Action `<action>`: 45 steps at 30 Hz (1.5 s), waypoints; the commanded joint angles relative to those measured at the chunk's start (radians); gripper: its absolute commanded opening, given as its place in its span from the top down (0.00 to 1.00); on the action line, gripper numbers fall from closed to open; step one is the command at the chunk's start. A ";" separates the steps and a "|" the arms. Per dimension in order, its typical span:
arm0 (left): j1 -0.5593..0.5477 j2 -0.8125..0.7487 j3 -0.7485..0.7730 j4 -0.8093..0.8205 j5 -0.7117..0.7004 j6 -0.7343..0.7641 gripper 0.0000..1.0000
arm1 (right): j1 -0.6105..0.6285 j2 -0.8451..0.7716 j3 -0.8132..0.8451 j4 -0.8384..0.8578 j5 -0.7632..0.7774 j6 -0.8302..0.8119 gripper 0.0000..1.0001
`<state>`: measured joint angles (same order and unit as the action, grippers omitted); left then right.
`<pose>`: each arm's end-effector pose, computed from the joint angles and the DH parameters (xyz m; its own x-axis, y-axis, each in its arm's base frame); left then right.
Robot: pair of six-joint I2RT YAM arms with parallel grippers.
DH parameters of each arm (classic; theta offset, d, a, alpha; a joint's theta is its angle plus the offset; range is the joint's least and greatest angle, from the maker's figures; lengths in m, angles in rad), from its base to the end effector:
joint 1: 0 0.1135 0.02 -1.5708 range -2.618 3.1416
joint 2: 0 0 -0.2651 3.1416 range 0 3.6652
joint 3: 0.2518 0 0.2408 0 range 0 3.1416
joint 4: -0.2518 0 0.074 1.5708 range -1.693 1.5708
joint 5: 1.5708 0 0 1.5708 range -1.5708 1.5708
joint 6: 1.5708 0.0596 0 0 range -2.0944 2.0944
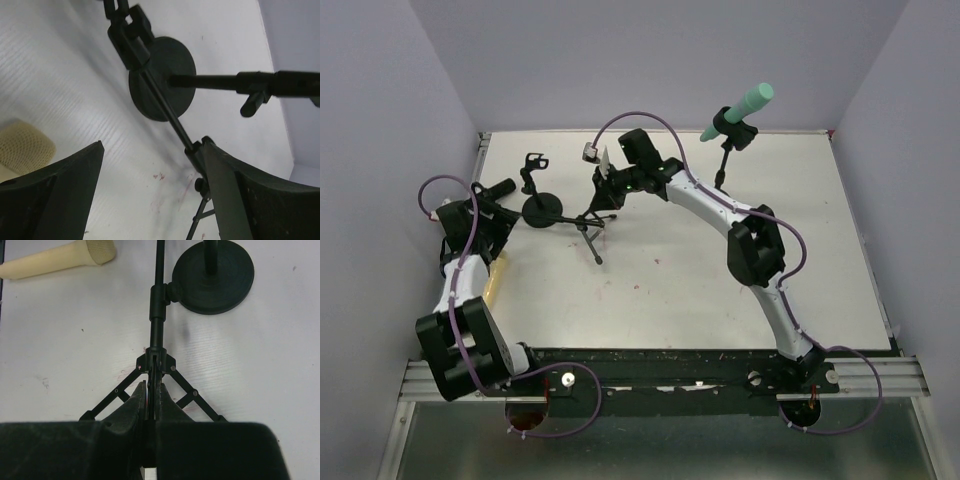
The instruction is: Remove the microphone from the stand
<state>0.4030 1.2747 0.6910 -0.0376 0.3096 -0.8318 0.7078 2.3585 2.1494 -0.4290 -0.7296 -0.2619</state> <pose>0.2616 0.0918 0.2125 -0.2530 -0.8732 -0.4166 -0.4939 0.4868 -0.7205 0.3872 0.3836 0.2403 -0.2063 -0.4306 -0.8786 -0.9782 0.1106 0.1755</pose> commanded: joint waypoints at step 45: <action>-0.038 0.220 0.262 0.010 -0.007 -0.133 1.00 | 0.045 -0.134 -0.115 0.015 -0.051 0.006 0.97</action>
<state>0.3805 1.6165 0.9375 -0.0753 0.2382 -0.9840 0.7338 2.2883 2.0377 -0.3874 -0.7399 -0.1860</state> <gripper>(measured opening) 0.351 0.112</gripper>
